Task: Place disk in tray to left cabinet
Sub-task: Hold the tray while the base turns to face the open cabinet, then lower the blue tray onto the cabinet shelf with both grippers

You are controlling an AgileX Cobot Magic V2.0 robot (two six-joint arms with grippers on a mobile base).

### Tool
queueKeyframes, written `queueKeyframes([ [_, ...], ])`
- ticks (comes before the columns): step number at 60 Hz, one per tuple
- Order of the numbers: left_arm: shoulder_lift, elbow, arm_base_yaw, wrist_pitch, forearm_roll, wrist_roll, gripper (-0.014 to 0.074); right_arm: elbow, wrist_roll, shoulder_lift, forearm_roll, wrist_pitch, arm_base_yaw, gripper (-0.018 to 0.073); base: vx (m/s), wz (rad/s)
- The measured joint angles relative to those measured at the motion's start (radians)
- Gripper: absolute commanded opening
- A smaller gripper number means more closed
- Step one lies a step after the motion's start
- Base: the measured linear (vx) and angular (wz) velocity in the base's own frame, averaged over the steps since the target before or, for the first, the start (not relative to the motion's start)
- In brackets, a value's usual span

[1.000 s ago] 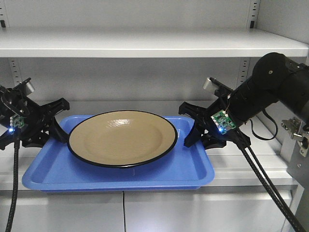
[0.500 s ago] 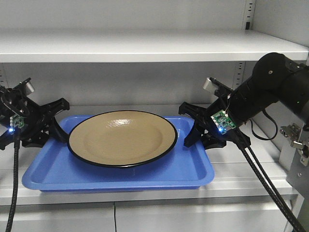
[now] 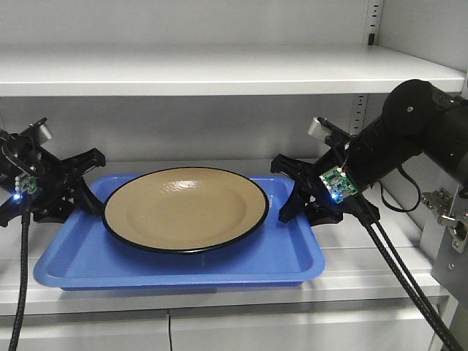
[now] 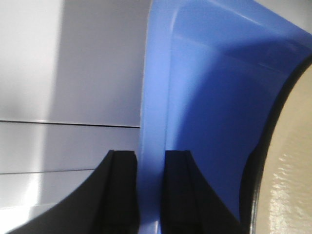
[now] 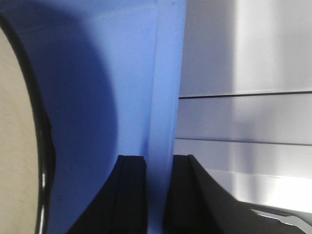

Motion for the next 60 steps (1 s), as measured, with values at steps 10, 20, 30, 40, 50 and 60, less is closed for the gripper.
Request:
queueKeyframes([
  [10,0.000,0.000,0.000,0.000,0.000,0.000,-0.0001,0.000,0.000,0.000,0.000,0.000,0.000,-0.0006,0.00,0.00],
  [20,0.000,0.000,0.000,0.000,0.000,0.000,-0.0001,0.000,0.000,0.000,0.000,0.000,0.000,-0.0006,0.00,0.00],
  [30,0.000,0.000,0.000,0.000,0.000,0.000,-0.0001,0.000,0.000,0.000,0.000,0.000,0.000,-0.0006,0.00,0.00],
  [40,0.000,0.000,0.000,0.000,0.000,0.000,-0.0001,0.000,0.000,0.000,0.000,0.000,0.000,-0.0006,0.00,0.00],
  [50,0.000,0.000,0.000,0.000,0.002,0.000,-0.0001,0.000,0.000,0.000,0.000,0.000,0.000,-0.0006,0.00,0.00],
  [60,0.000,0.000,0.000,-0.018,0.014,0.000,-0.0001,0.000,0.000,0.000,0.004,-0.029,0.000,-0.0006,0.00,0.00],
])
